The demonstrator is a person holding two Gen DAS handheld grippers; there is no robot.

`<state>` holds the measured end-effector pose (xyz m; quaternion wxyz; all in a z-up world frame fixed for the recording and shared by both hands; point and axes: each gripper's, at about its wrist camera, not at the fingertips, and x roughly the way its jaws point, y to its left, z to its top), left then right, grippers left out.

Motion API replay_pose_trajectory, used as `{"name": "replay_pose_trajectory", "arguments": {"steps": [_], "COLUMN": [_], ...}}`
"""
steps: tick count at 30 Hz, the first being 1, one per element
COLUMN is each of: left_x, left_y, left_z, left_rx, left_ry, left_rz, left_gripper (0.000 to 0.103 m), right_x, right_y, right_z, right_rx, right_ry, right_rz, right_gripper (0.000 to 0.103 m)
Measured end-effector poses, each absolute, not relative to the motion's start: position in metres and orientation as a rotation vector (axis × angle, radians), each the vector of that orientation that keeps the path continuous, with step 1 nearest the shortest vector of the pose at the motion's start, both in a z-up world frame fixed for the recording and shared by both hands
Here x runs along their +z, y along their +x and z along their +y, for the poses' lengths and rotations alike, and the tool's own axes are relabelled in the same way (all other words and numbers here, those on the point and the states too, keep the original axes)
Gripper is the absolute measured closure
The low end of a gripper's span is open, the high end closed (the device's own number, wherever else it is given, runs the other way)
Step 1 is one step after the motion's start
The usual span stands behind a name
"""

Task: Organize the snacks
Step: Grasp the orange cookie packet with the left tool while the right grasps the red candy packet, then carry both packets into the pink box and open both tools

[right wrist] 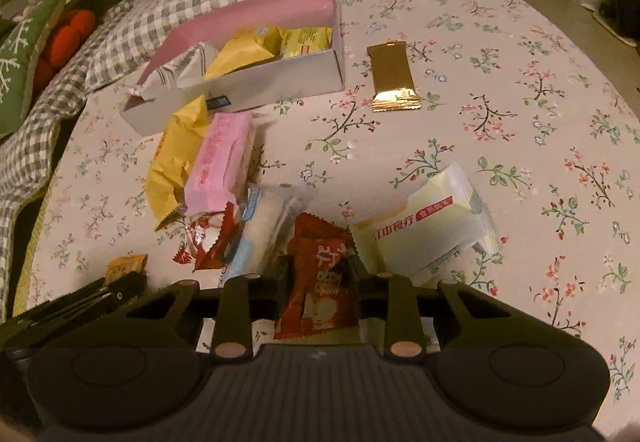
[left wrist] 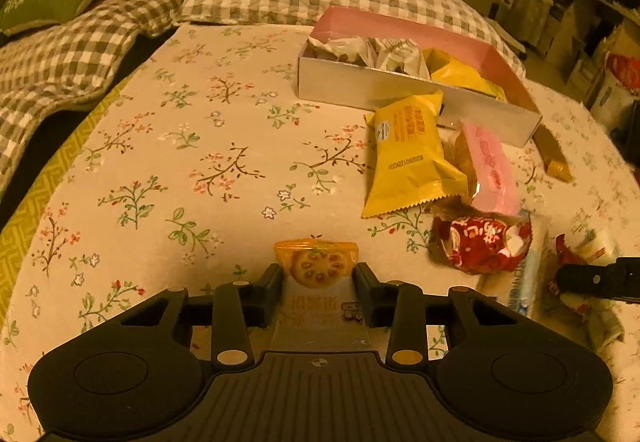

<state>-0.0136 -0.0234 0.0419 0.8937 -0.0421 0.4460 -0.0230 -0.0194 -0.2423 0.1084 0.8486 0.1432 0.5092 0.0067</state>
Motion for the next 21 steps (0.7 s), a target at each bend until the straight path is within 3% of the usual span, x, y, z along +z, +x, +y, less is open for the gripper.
{"name": "replay_pose_trajectory", "arguments": {"steps": [21], "left_x": [0.094], "left_y": [0.012], "left_z": [-0.008], "left_rx": [-0.155], "left_ry": [-0.274], "left_rz": [0.880], "left_gripper": [0.067], "right_x": [0.143], "right_y": [0.001], "right_z": [-0.263], "right_rx": [0.062], "right_ry": [0.518], "right_rz": [0.931], "right_gripper": [0.077]}}
